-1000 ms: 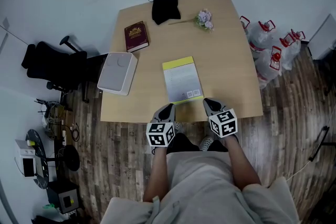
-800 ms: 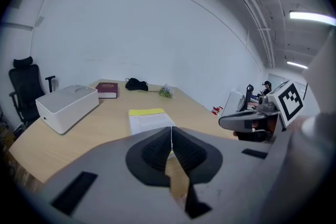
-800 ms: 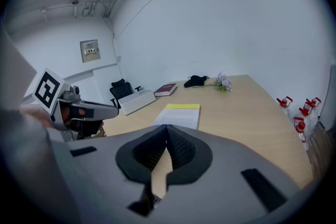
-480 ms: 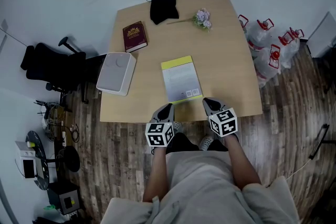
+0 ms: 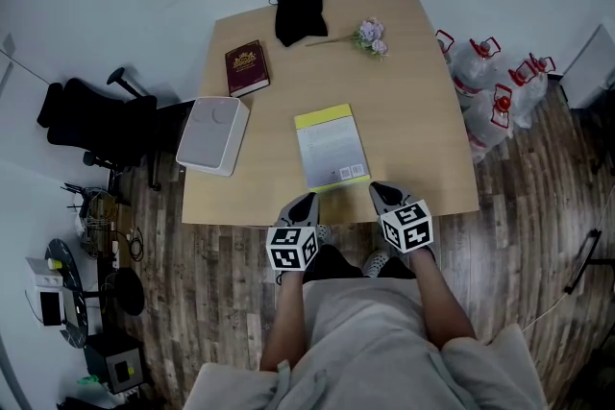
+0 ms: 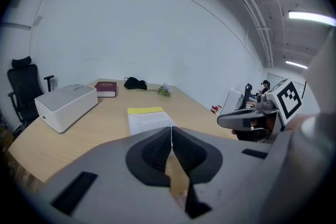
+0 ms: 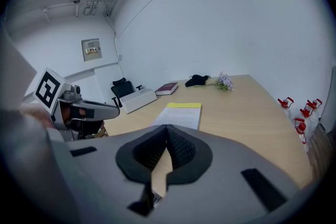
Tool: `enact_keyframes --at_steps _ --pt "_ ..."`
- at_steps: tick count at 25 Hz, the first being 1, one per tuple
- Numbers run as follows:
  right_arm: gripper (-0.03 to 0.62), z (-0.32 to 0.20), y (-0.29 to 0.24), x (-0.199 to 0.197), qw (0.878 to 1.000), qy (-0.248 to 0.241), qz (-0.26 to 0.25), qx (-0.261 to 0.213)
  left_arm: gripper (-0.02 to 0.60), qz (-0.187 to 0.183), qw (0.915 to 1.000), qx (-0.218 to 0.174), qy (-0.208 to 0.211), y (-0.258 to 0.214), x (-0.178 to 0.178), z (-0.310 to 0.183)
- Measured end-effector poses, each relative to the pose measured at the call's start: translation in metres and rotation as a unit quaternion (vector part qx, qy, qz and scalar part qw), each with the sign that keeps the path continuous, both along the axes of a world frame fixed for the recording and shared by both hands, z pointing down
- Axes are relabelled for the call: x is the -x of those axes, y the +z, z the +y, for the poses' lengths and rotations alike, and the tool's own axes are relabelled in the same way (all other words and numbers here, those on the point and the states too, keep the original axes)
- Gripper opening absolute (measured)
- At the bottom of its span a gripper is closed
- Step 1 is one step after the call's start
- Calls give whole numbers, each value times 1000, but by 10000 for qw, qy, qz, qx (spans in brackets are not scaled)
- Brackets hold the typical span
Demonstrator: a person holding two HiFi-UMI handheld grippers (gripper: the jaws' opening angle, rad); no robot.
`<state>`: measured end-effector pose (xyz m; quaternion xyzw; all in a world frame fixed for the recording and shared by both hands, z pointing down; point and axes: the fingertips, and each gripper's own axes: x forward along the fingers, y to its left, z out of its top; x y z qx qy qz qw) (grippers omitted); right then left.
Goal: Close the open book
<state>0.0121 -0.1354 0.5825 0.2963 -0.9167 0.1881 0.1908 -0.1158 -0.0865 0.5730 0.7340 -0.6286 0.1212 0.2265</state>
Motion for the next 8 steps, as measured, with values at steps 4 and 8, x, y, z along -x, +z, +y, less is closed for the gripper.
enact_keyframes --at_steps 4,8 --pt "8 3 0 -1 10000 6 5 14 23 8 10000 66 41 5 -2 5" --pt "8 4 0 -1 10000 16 -4 1 23 30 10000 79 37 6 -1 6"
